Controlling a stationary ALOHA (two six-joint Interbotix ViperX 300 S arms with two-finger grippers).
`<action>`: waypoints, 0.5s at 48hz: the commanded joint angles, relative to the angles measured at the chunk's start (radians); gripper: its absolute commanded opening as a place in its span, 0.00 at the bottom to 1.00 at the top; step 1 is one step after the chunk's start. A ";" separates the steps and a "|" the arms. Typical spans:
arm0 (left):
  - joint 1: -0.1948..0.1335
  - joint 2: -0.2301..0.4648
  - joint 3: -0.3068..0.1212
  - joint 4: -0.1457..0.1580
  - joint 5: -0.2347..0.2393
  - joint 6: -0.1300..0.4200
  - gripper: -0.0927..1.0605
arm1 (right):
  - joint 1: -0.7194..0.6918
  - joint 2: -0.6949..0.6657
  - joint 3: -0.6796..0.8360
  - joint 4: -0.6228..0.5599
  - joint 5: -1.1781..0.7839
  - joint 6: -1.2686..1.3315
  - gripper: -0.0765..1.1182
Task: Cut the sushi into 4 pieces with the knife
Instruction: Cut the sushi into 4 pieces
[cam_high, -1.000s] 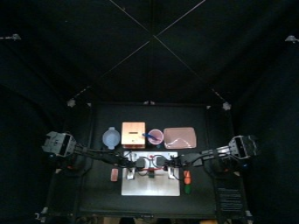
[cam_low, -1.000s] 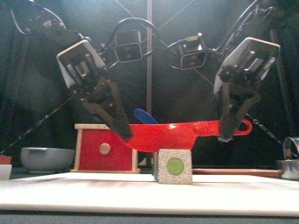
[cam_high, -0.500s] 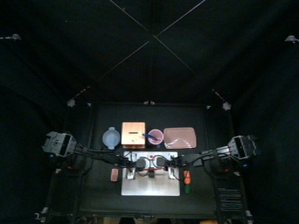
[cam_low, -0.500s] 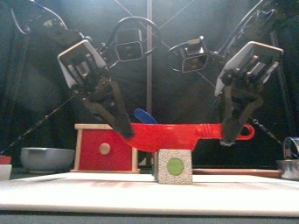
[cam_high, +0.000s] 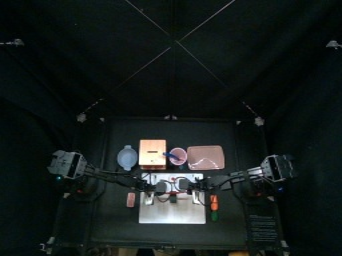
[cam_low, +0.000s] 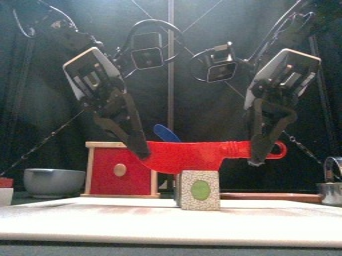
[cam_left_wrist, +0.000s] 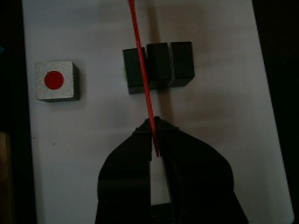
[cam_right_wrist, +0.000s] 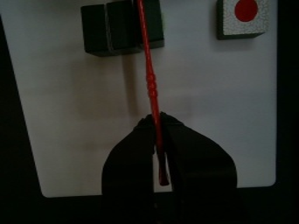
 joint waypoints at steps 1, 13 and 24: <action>-0.018 -0.003 0.011 -0.002 0.040 0.000 0.47 | -0.006 -0.020 0.012 0.018 0.012 0.008 0.19; -0.020 -0.003 -0.002 -0.006 0.040 -0.002 0.47 | 0.003 -0.020 0.011 0.029 0.011 0.008 0.19; -0.021 -0.003 -0.011 -0.020 0.040 -0.002 0.47 | 0.008 -0.018 0.006 0.031 0.011 0.008 0.19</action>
